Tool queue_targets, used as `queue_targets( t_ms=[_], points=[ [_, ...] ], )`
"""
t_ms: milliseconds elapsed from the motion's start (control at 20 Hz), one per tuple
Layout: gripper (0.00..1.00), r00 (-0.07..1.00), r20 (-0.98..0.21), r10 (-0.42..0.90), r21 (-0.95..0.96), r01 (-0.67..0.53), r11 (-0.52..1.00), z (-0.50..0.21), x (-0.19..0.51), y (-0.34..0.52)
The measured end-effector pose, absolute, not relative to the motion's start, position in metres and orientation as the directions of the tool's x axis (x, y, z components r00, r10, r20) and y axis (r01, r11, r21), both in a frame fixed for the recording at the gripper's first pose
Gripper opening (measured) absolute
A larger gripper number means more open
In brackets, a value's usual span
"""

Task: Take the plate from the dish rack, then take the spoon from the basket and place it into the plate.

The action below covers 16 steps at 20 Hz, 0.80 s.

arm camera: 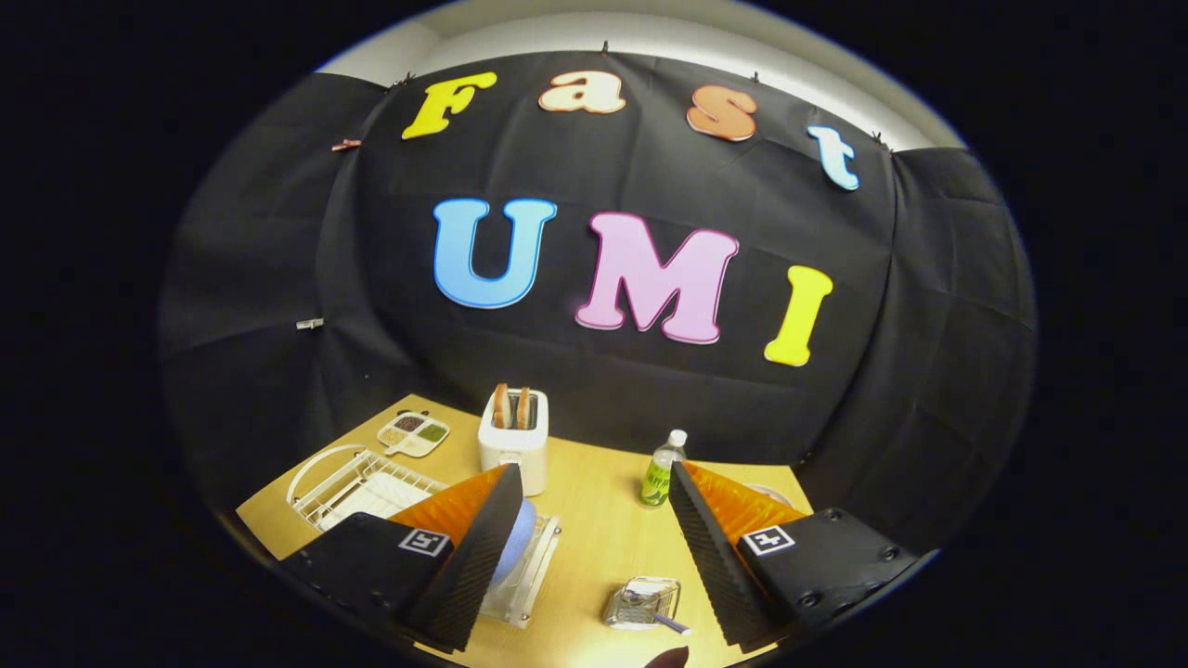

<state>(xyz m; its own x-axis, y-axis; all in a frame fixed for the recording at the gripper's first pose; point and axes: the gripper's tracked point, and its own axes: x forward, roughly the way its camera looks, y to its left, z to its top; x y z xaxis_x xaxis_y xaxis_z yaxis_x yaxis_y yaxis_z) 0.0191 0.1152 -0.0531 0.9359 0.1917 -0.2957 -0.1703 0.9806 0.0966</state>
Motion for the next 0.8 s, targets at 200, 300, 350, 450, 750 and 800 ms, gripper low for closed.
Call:
queue_targets(
  t_ms=[200, 300, 350, 450, 750, 800],
  points=[
    [0.96, 0.869, -0.446, 0.215, 0.117, -0.181, 0.976, -0.095, 0.035, 0.149],
    [0.95, 0.823, -0.518, 0.235, 0.148, -0.185, 0.972, -0.119, 0.04, 0.166],
    [0.95, 0.8, -0.549, 0.242, 0.16, -0.183, 0.97, -0.132, 0.043, 0.174],
    [0.92, 0.752, -0.614, 0.239, 0.174, -0.167, 0.971, -0.159, 0.048, 0.185],
    [0.66, 0.616, -0.762, 0.199, 0.158, -0.121, 0.98, -0.226, 0.045, 0.211],
    [0.61, 0.596, -0.779, 0.196, 0.164, -0.108, 0.981, -0.234, 0.043, 0.215]
  ],
)
